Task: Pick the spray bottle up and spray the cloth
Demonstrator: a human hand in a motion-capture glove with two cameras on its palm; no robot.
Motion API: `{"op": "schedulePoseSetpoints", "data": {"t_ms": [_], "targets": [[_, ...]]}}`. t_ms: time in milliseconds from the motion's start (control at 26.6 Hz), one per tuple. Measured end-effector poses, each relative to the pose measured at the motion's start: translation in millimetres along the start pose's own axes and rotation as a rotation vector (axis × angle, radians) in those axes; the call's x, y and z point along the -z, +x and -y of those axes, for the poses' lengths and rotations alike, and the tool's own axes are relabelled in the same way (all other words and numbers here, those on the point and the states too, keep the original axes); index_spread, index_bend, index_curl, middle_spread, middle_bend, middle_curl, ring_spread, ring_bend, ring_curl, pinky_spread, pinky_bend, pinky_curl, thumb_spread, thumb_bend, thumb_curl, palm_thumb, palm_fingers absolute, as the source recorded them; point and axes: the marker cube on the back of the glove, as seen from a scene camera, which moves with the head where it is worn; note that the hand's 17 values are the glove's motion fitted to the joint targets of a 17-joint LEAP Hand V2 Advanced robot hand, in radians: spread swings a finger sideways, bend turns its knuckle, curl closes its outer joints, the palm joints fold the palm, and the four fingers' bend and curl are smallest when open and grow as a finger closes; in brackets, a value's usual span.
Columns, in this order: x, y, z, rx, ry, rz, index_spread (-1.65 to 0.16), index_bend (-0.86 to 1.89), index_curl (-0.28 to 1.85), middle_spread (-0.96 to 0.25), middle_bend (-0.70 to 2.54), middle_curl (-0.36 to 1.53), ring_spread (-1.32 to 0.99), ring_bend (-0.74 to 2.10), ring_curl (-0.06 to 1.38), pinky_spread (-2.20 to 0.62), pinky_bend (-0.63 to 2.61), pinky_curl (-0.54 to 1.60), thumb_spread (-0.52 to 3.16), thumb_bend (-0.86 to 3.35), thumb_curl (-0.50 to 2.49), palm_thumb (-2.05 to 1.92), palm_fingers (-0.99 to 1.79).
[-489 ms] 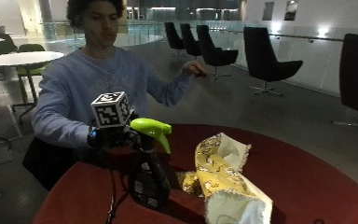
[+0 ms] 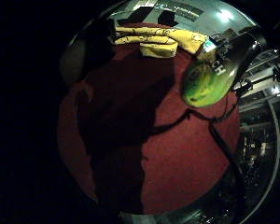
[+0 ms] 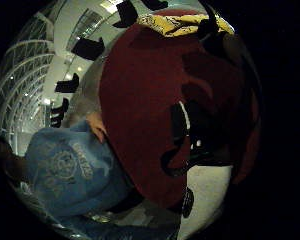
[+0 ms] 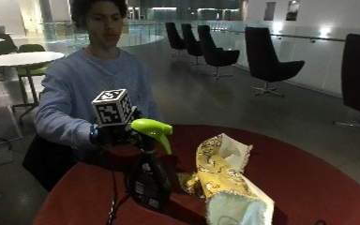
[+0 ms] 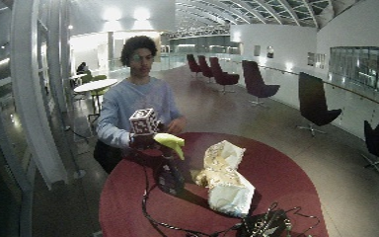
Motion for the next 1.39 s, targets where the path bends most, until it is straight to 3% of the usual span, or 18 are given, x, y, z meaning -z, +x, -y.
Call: {"op": "schedulePoseSetpoints", "data": {"t_ms": [413, 714, 1052, 1390], "targets": [[15.8, 16.7, -14.0, -0.061, 0.033, 0.021, -0.34, 0.14, 0.28, -0.08, 0.33, 0.3, -0.06, 0.33, 0.26, 0.16, 0.18, 0.22, 1.09, 0.27, 0.25, 0.6, 0.73], [37.2, 67.0, -40.8, -0.22, 0.078, 0.071, -0.36, 0.11, 0.26, -0.09, 0.31, 0.32, -0.06, 0.37, 0.29, 0.17, 0.2, 0.26, 1.12, 0.21, 0.27, 0.62, 0.73], [54.5, 139.2, -31.3, -0.486, 0.215, 0.428, -0.37, 0.08, 0.23, -0.09, 0.27, 0.34, -0.06, 0.43, 0.32, 0.15, 0.25, 0.3, 1.06, 0.1, 0.27, 0.6, 0.72], [32.7, 178.9, 37.7, -0.489, 0.265, 0.856, -0.37, 0.06, 0.19, -0.08, 0.26, 0.36, -0.06, 0.47, 0.34, 0.14, 0.35, 0.34, 0.99, 0.02, 0.28, 0.61, 0.66]]}}
